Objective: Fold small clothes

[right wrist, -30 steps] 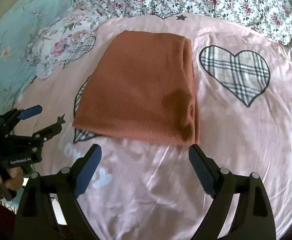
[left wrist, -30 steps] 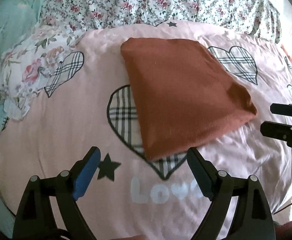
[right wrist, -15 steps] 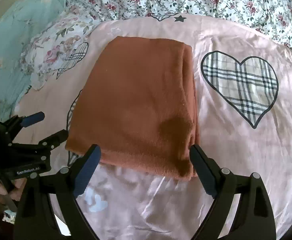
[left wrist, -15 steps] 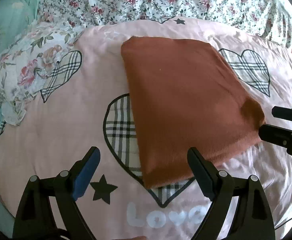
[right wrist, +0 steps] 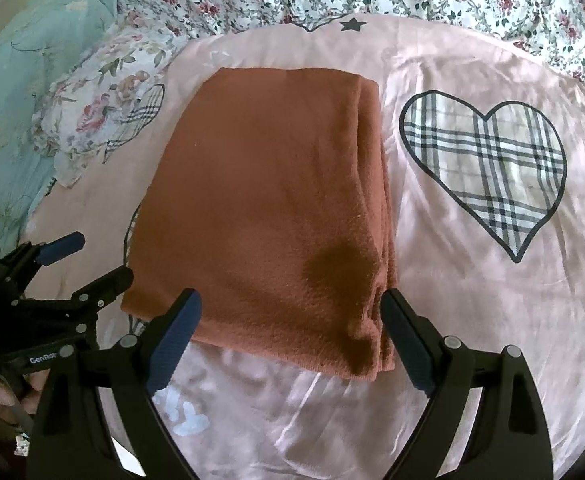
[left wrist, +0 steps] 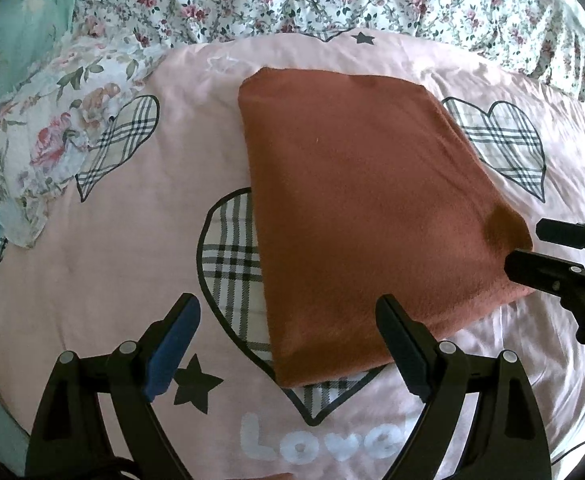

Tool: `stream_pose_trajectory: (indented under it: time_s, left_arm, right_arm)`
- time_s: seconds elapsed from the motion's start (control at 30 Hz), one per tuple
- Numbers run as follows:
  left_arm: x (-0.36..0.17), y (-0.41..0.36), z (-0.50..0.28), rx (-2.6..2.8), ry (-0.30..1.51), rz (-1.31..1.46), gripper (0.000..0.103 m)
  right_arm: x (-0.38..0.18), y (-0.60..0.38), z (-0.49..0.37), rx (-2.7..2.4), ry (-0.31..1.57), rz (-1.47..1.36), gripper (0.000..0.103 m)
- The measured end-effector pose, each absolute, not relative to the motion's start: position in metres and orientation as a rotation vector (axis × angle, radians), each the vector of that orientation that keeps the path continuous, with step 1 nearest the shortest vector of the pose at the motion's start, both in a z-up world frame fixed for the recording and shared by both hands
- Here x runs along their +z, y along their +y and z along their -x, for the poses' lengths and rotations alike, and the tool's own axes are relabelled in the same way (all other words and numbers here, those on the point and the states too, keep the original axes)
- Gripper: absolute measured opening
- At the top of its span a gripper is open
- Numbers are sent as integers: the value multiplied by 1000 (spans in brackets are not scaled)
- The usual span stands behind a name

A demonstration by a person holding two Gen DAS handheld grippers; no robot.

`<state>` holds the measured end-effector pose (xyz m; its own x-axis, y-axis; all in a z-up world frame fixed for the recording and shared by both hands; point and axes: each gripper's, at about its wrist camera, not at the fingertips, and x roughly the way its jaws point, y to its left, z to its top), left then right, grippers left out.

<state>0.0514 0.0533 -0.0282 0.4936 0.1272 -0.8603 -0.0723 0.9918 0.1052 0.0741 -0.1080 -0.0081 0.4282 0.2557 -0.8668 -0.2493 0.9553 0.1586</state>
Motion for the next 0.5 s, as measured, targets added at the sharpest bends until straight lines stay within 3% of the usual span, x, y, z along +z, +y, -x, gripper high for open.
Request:
stream_pose_trajectory:
  time_s: [0.5]
  left_arm:
    - [-30, 46, -58, 144, 1089, -86, 90]
  right_arm:
    - [-7, -106, -79, 325, 1104, 25, 91]
